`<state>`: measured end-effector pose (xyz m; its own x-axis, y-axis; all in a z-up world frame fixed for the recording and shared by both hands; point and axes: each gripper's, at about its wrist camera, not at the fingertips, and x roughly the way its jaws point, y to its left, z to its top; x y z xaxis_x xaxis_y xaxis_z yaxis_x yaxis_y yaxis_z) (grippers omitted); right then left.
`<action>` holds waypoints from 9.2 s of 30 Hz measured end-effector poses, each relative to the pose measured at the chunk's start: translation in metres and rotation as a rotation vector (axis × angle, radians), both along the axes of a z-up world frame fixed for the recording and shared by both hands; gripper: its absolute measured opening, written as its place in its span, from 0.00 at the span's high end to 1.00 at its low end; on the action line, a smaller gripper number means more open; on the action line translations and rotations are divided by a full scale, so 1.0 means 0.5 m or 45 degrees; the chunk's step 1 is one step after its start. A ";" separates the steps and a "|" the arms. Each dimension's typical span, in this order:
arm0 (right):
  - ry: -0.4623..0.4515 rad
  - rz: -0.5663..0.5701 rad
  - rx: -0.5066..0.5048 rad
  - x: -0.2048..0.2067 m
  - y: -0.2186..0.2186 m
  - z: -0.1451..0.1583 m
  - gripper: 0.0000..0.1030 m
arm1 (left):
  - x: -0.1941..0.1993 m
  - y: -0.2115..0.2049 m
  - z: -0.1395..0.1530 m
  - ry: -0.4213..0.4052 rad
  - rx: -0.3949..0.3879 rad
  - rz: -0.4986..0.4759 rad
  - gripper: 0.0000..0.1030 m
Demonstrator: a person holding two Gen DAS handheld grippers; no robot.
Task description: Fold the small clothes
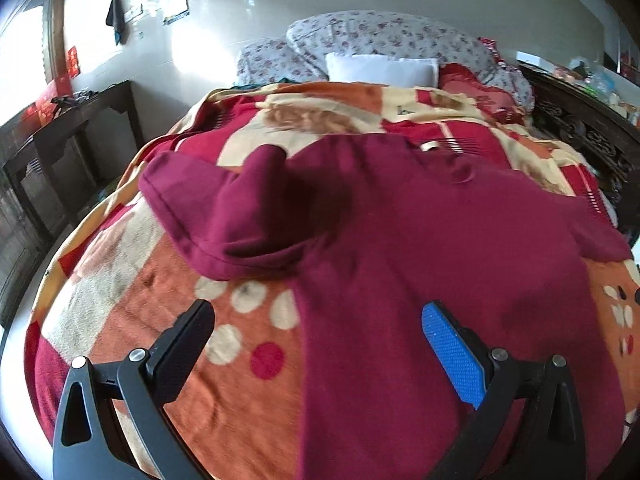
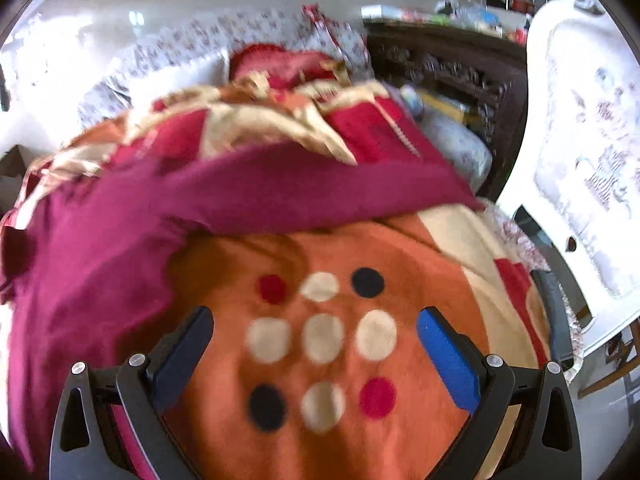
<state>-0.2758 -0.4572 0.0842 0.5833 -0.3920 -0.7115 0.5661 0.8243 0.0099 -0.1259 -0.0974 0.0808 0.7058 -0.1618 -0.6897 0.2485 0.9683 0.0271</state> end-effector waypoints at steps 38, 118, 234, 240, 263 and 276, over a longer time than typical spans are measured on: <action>-0.049 0.198 -0.010 0.079 0.248 0.031 0.00 | -0.089 -0.078 0.015 -0.056 0.006 -0.109 0.00; 0.115 0.528 0.002 0.488 0.436 -0.123 0.00 | 0.393 0.356 -0.022 0.173 -0.185 0.419 0.00; 0.005 1.047 0.146 0.748 0.560 -0.004 0.95 | 0.203 0.086 -0.133 0.210 -0.336 -0.038 0.36; 0.020 0.998 0.178 0.791 0.564 -0.060 0.98 | 0.207 0.085 -0.136 0.205 -0.317 -0.033 0.36; 0.044 0.601 0.059 0.358 0.208 0.089 0.29 | 0.189 0.054 -0.030 0.089 -0.193 -0.089 0.33; 0.081 0.275 0.279 0.294 -0.029 -0.056 0.26 | 0.340 0.008 -0.014 0.215 -0.349 -0.065 0.19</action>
<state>-0.1290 -0.4716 0.0560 0.5877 -0.0968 -0.8033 0.3832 0.9077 0.1710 0.0441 -0.0935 0.0737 0.5713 -0.3901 -0.7221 0.2755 0.9199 -0.2790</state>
